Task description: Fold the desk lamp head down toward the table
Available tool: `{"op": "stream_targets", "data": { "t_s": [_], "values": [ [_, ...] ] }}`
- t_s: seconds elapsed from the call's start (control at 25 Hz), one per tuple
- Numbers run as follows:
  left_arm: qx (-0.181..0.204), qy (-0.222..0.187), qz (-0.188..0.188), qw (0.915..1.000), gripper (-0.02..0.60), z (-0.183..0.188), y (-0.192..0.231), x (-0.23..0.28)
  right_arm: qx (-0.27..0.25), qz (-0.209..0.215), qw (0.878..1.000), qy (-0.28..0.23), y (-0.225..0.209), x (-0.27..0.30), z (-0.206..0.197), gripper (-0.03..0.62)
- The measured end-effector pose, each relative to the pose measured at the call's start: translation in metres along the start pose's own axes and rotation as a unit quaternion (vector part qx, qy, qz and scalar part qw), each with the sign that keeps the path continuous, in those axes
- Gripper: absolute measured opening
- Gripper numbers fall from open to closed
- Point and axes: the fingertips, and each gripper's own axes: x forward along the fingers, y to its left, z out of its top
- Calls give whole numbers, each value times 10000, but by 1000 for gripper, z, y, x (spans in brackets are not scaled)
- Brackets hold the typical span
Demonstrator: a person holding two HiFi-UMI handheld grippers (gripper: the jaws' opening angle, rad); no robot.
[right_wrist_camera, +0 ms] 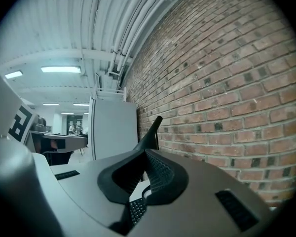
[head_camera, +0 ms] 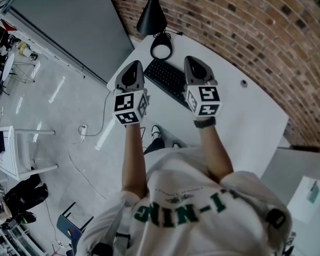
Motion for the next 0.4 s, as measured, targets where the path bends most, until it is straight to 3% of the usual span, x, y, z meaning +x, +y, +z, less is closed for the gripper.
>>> {"op": "stream_targets", "data": {
  "t_s": [0.24, 0.4],
  "values": [
    [-324, 191, -156, 9992, 2, -9, -6, 4, 73, 91, 9999, -31, -11, -3, -3, 3],
    [-1188, 345, -350, 9917, 10, -24, 5, 17, 237, 183, 9995, 50, -10, 5, -15, 3]
  ]
}}
